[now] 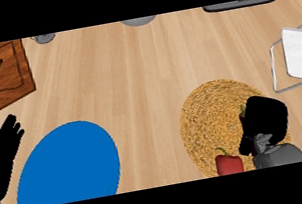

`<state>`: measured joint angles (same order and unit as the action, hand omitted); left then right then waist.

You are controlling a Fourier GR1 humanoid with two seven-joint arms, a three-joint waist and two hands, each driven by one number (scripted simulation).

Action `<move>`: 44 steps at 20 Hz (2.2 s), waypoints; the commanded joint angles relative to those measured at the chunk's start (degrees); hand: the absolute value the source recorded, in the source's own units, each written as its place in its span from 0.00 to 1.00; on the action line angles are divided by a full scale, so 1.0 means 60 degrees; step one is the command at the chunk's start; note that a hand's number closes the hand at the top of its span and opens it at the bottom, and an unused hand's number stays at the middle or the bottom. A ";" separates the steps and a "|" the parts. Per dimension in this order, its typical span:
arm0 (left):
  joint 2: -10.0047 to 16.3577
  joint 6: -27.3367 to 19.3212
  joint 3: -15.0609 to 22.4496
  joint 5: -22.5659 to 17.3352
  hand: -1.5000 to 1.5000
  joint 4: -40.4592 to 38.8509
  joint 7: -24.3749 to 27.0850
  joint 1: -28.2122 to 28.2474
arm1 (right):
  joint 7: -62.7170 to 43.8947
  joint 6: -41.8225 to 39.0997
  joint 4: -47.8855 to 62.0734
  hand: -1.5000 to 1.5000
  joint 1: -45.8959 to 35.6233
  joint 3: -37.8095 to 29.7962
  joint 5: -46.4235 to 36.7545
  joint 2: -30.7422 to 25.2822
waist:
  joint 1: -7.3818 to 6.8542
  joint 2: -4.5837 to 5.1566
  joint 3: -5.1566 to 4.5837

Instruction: Pick the eggplant from the placemat and place it in the tiered shelf

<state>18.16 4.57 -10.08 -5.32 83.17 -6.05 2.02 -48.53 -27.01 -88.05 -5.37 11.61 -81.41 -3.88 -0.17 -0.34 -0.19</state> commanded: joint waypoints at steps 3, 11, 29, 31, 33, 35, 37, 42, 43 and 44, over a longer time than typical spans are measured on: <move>-0.0023 -0.0018 -0.0159 -0.0068 0.50 -0.0422 -0.0062 -0.0206 | 0.3152 0.1026 -0.1897 1.00 0.0429 -0.0147 0.1487 -0.1398 | 0.0252 0.0008 0.0036; 0.0018 0.0125 -0.0338 -0.0127 0.50 -0.0663 0.0219 -0.0171 | 0.6173 0.1551 -0.4666 1.00 0.2113 -0.2156 0.4348 -0.2746 | 0.0290 0.0009 0.0031; 0.0035 -0.0023 -0.0294 0.0130 0.50 0.0160 -0.0209 0.0050 | 0.2259 -0.1695 -0.9274 1.00 0.1412 -0.8581 1.2885 -0.2749 | 0.0286 -0.0042 0.0004; -0.0115 -0.0042 -0.0280 0.0108 0.50 -0.0075 -0.0113 -0.0130 | 0.1496 -0.1754 -0.8934 1.00 0.0929 -0.9261 1.4121 -0.3383 | 0.0252 -0.0014 0.0005; -0.0137 -0.0113 -0.0220 0.0214 0.50 -0.0321 -0.0246 -0.0377 | 0.1097 -0.1456 -0.8604 1.00 0.0345 -1.0001 1.4870 -0.4231 | 0.0305 -0.0024 0.0002; -0.0289 -0.0157 -0.0146 0.0414 0.50 -0.0300 0.0368 0.0000 | 0.0337 -0.1173 -0.8126 1.00 -0.0292 -1.0499 1.5289 -0.5258 | 0.0190 -0.0014 -0.0002; -0.0479 -0.0212 -0.0031 0.0436 0.50 -0.0263 0.0238 -0.0015 | -0.0076 -0.1165 -0.7758 1.00 -0.0680 -1.0796 1.5595 -0.6165 | 0.0142 0.0005 0.0011; -0.0161 0.0106 -0.0293 0.0237 0.50 -0.0125 0.0038 -0.0108 | -0.0298 -0.1542 -0.6537 1.00 -0.0987 -1.0889 1.5306 -0.7961 | 0.0033 0.0038 0.0020; -0.0360 0.0008 -0.0092 0.0468 0.50 0.0409 0.0306 0.0596 | -0.0545 -0.1484 -0.6634 1.00 -0.0968 -1.0862 1.5276 -0.8076 | -0.0005 0.0030 0.0022; -0.0383 -0.0043 -0.0185 0.0265 0.50 -0.0088 -0.0123 -0.0300 | -0.0732 -0.1671 -0.6406 1.00 -0.1085 -1.1023 1.5809 -0.8565 | 0.0083 0.0031 0.0019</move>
<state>16.46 4.69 -11.10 -3.48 82.56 -5.54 1.99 -47.71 -35.06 -130.14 -9.34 -52.91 9.62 -47.62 0.31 -0.19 -0.09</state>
